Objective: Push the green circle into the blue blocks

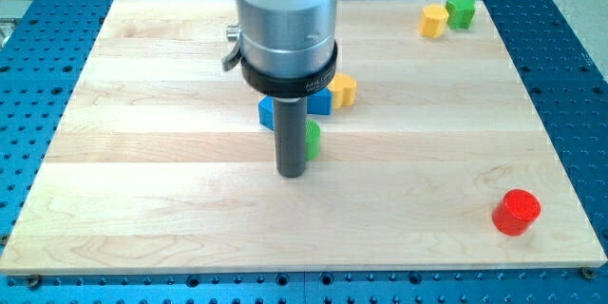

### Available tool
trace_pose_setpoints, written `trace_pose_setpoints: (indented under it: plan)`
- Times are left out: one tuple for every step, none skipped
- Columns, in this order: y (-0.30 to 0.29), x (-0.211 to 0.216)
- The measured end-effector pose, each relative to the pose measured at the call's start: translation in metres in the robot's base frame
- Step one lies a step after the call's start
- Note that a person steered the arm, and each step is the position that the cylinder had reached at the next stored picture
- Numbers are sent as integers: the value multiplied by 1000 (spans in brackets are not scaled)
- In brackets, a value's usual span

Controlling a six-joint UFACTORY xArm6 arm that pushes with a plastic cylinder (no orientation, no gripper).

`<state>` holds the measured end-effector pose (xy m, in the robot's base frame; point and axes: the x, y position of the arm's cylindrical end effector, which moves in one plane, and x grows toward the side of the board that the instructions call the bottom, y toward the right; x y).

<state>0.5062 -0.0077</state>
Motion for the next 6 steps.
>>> trace_pose_setpoints:
  plan:
    - [20,-18]
    - [44,-23]
    - [96,-28]
    - [39,-34]
    - [46,-38]
    - [141,-43]
